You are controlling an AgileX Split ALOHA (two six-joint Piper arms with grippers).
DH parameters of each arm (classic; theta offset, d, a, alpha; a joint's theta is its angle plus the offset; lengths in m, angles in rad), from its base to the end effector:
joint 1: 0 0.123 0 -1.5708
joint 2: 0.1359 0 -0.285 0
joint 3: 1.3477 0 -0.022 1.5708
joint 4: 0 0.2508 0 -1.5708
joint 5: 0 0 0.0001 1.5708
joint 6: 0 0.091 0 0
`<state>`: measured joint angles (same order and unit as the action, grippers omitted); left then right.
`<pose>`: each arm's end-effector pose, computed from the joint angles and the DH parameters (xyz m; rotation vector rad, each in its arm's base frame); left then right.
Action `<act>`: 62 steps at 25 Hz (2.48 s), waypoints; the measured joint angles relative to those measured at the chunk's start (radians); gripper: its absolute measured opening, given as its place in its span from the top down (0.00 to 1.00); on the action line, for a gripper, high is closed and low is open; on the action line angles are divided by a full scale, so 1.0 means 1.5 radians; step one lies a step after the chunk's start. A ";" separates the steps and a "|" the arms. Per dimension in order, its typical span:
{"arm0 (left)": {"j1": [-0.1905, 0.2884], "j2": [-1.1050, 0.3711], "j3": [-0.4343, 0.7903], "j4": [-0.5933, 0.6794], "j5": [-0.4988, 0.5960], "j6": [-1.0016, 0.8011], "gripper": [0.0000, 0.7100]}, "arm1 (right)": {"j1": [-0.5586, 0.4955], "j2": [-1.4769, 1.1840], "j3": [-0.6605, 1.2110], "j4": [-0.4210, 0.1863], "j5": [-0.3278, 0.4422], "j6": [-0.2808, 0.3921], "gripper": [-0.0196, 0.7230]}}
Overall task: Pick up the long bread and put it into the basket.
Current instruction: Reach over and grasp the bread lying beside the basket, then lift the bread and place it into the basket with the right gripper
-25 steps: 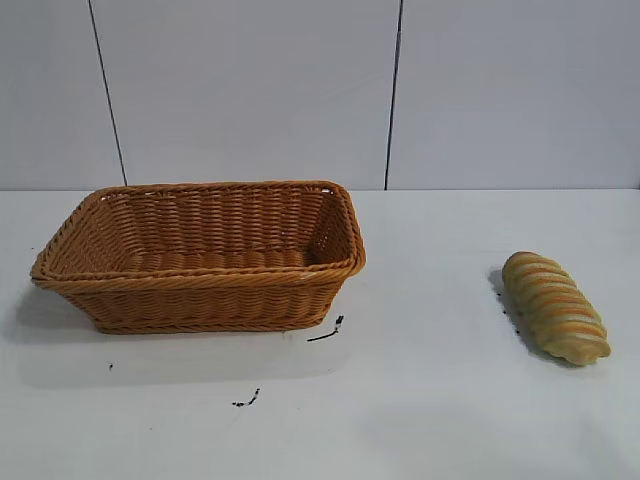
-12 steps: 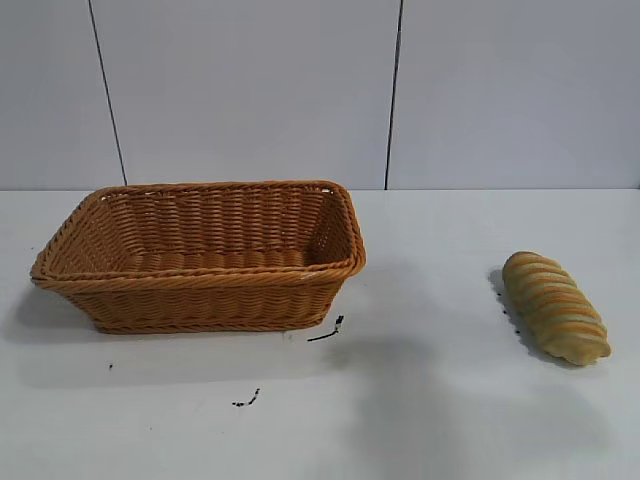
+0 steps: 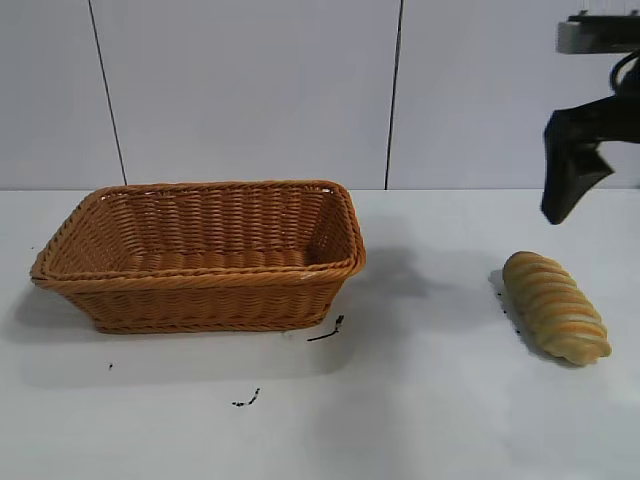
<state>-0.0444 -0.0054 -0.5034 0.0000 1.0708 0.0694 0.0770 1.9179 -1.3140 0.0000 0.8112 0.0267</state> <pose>-0.0065 0.0003 0.2774 0.1163 2.0423 0.0156 0.3819 0.0295 0.1823 -0.0729 2.8981 0.0183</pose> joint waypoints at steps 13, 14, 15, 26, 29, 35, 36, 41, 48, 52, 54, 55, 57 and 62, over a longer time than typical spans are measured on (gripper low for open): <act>0.000 0.000 0.000 0.000 0.000 0.000 0.02 | -0.013 0.118 -0.022 0.000 -0.013 -0.007 0.06; 0.000 0.000 0.000 0.000 0.000 0.000 0.02 | -0.013 0.121 -0.022 0.000 -0.018 -0.007 0.06; 0.000 0.000 0.000 0.000 0.000 0.000 0.02 | -0.013 0.124 -0.023 0.000 -0.022 -0.007 0.06; 0.000 0.000 0.000 0.000 0.000 0.000 0.02 | -0.013 0.132 -0.023 0.004 -0.015 -0.008 0.62; 0.000 0.000 0.000 0.000 0.000 0.000 0.02 | -0.013 0.128 -0.024 0.004 -0.013 -0.008 0.72; 0.000 0.000 0.000 0.000 0.000 0.000 0.02 | -0.013 0.061 -0.079 0.000 0.044 -0.008 0.74; 0.000 0.000 0.000 0.000 0.000 0.000 0.02 | -0.011 0.049 -0.098 0.000 0.066 -0.008 0.75; 0.000 0.000 0.000 0.000 0.000 0.000 0.02 | 0.020 0.031 -0.231 0.000 0.171 -0.034 0.75; 0.000 0.000 0.000 0.000 0.000 0.000 0.02 | 0.100 0.049 -0.373 0.000 0.205 -0.052 0.75; 0.000 0.000 0.000 0.000 0.000 0.000 0.02 | 0.152 0.095 -0.461 -0.006 0.214 -0.091 0.75; 0.000 0.000 0.000 0.000 0.000 0.000 0.02 | 0.185 0.121 -0.501 -0.006 0.210 -0.128 0.75; 0.000 0.000 0.000 0.000 0.000 0.000 0.02 | 0.206 0.135 -0.521 -0.006 0.204 -0.154 0.75; 0.000 0.000 0.000 0.000 0.000 0.000 0.02 | 0.244 0.159 -0.550 -0.005 0.185 -0.216 0.75; 0.000 0.000 0.000 0.000 0.000 0.000 0.02 | 0.329 0.207 -0.568 0.000 0.128 -0.358 0.75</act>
<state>-0.0444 -0.0054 -0.5034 0.0000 1.0708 0.0694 0.5705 2.2284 -2.1661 0.0000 1.0025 -0.5097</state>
